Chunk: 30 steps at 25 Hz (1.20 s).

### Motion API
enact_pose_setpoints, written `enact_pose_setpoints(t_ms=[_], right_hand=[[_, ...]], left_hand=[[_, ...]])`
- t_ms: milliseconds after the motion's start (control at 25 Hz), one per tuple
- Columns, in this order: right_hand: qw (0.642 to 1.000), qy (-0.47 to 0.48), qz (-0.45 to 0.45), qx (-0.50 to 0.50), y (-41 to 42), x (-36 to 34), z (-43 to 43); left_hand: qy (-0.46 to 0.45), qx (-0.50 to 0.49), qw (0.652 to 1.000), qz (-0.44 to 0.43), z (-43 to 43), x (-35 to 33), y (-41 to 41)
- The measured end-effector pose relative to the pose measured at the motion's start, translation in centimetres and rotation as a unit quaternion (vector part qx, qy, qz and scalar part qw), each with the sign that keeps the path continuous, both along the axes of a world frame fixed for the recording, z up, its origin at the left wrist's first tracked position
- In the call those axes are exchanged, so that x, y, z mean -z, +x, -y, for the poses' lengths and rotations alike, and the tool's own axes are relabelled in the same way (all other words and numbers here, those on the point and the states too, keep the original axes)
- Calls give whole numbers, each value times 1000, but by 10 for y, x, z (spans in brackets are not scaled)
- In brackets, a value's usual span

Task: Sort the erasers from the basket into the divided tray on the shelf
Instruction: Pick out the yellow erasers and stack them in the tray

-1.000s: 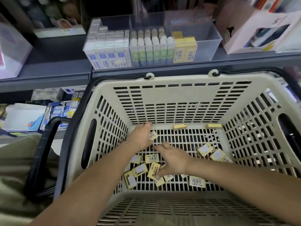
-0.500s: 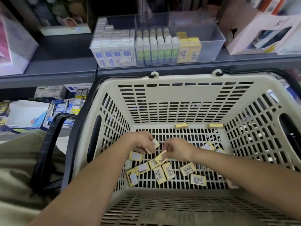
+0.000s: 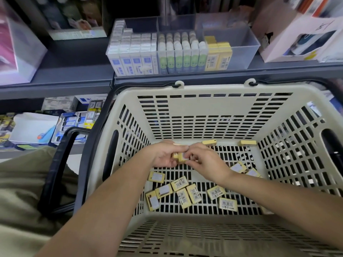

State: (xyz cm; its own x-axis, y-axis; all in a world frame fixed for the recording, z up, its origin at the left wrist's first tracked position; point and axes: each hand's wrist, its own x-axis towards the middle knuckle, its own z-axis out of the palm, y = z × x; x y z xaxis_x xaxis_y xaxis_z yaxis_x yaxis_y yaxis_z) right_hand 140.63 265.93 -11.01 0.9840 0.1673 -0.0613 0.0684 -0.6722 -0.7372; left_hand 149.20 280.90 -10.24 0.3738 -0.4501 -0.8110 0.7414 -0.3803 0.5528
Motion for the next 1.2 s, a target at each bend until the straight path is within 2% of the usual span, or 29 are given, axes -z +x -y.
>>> enact_pose_setpoints(t_ms=[120, 240, 360, 440, 520, 600, 680, 760, 920, 1080, 1200], right_hand=[[997, -43, -70, -10, -3, 8, -2], [968, -144, -162, -124, -12, 22, -9], [963, -167, -145, -157, -16, 28, -17], [971, -127, -159, -127, -15, 28, -15], [982, -44, -178, -35, -12, 24, -7], [985, 13, -151, 81, -3, 17, 1], [981, 48, -117, 146, 6, 11, 6], [983, 66, -99, 143, 10, 6, 6], [986, 76, -104, 104, 8, 6, 4], [985, 101, -107, 96, 11, 4, 6], [990, 58, -118, 46, 6, 4, 10]], left_hand=[[14, -51, 999, -9, -13, 4, 3], [19, -102, 995, -3, -19, 7, 5], [20, -97, 995, -5, -19, 10, 4], [23, -99, 995, -5, -20, 12, 5], [42, -95, 995, 8, -19, 15, 6], [48, -98, 994, 13, -16, 16, 7], [10, -99, 995, -10, -9, 15, 5], [-42, -95, 994, -35, 0, 14, 3], [-77, -91, 992, -40, 4, 16, 3], [-82, -54, 994, -37, 5, 15, -1], [-57, -112, 992, -31, 0, 13, 4]])
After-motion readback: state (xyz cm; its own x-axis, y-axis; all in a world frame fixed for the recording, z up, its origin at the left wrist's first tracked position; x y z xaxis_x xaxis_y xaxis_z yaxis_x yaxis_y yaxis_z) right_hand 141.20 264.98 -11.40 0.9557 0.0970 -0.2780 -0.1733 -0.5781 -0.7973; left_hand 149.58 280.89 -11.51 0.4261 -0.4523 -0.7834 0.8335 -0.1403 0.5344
